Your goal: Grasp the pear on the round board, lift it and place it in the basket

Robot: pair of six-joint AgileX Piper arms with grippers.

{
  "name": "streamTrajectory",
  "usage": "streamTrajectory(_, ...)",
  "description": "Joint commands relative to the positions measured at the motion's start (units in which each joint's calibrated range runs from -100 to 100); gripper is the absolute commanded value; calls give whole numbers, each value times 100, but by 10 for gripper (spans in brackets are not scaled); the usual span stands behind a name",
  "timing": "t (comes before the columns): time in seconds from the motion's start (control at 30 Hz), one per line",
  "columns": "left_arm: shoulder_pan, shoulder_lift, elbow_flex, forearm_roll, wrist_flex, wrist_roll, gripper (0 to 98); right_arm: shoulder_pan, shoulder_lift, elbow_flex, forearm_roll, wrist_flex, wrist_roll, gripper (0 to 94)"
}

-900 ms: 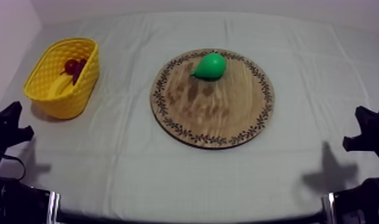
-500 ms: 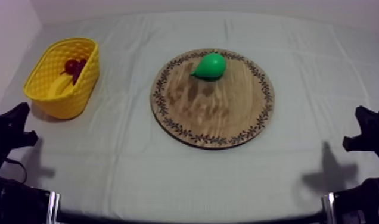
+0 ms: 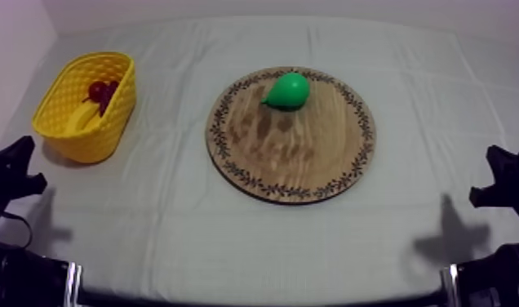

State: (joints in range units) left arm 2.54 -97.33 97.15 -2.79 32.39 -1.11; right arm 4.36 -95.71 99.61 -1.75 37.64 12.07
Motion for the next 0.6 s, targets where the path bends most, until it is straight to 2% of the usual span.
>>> streamTrajectory(0.0, -19, 203, -189, 6, -8, 19, 1, 1, -5, 5, 2, 2, 2, 3)
streamTrajectory(0.4, -55, 1709, -1650, 3, -132, 187, 1, 1, -5, 5, 2, 2, 2, 3)
streamTrajectory(0.57, -83, 2431, -2242, -14, -134, 146, 1, 1, -5, 5, 2, 2, 2, 3)
